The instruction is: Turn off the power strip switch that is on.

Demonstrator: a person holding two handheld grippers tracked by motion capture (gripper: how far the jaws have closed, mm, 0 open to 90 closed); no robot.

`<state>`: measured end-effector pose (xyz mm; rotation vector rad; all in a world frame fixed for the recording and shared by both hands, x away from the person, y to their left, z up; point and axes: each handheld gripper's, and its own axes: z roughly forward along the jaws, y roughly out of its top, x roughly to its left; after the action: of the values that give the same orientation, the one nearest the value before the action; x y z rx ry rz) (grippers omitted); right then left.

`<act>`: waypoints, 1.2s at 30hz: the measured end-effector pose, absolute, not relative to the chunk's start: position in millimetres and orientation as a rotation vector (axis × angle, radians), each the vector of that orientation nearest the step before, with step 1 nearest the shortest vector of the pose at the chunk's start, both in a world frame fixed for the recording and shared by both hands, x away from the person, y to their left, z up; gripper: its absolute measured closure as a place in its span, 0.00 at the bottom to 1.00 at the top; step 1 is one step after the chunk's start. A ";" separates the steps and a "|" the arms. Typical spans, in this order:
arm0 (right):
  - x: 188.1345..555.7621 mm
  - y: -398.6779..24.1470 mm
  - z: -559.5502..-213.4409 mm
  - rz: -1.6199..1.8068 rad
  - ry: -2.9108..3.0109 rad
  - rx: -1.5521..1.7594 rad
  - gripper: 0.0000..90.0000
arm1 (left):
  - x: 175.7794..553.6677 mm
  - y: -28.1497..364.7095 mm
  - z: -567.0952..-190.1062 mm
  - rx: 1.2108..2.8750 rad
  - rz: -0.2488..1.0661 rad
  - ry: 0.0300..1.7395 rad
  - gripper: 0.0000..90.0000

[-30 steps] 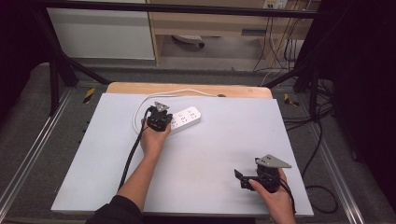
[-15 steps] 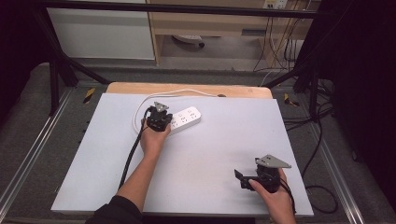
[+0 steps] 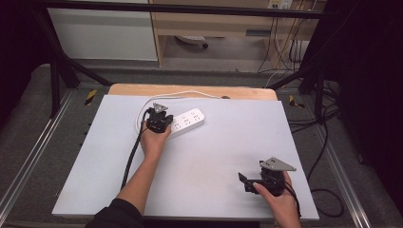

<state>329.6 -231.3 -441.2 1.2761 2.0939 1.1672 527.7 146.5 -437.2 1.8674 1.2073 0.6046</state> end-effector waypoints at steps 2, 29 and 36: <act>329.5 -231.2 -441.2 1.167 2.094 1.277 0.05 | 527.5 146.2 -437.1 1.867 0.608 1.210 1.00; 330.1 -232.2 -441.2 1.170 2.090 1.278 0.05 | 525.1 153.5 -423.8 1.770 0.569 1.207 1.00; 330.2 -231.8 -441.2 1.169 2.092 1.279 0.05 | 523.2 155.1 -420.2 1.771 0.578 1.192 0.92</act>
<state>330.2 -231.8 -441.2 1.2790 2.0918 1.1691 523.2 155.1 -420.2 1.7708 1.1920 0.5777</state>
